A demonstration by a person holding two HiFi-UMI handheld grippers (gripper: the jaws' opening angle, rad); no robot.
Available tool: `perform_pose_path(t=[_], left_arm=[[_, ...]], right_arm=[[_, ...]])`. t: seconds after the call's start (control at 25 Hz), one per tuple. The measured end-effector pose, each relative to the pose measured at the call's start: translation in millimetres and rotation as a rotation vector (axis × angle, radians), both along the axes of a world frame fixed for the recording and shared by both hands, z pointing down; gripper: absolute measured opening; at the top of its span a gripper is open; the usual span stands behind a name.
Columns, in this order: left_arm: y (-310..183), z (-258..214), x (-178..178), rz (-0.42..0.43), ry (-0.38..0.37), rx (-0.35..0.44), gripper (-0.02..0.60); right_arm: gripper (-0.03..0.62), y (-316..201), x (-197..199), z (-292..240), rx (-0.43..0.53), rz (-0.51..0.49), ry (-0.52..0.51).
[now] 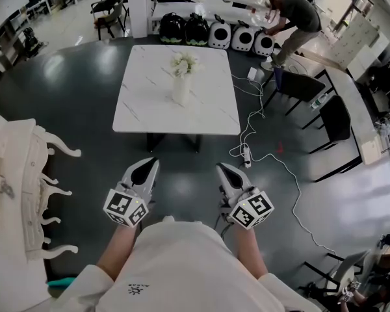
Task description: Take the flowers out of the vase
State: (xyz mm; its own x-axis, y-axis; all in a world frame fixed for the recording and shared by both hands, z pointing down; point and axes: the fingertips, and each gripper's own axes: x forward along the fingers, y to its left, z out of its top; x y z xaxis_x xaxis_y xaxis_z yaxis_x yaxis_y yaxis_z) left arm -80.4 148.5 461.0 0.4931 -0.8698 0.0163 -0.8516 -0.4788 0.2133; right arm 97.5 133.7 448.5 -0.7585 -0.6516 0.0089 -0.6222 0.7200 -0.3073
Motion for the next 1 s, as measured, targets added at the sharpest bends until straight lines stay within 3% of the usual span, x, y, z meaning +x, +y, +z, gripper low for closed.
perform_pose_path(t=[1.0], left_arm=[[21.1, 12.1, -64.0, 0.047, 0.000, 0.007, -0.011]], right_arm=[[0.002, 22.3, -52.1, -3.6, 0.033, 0.061, 0.036]])
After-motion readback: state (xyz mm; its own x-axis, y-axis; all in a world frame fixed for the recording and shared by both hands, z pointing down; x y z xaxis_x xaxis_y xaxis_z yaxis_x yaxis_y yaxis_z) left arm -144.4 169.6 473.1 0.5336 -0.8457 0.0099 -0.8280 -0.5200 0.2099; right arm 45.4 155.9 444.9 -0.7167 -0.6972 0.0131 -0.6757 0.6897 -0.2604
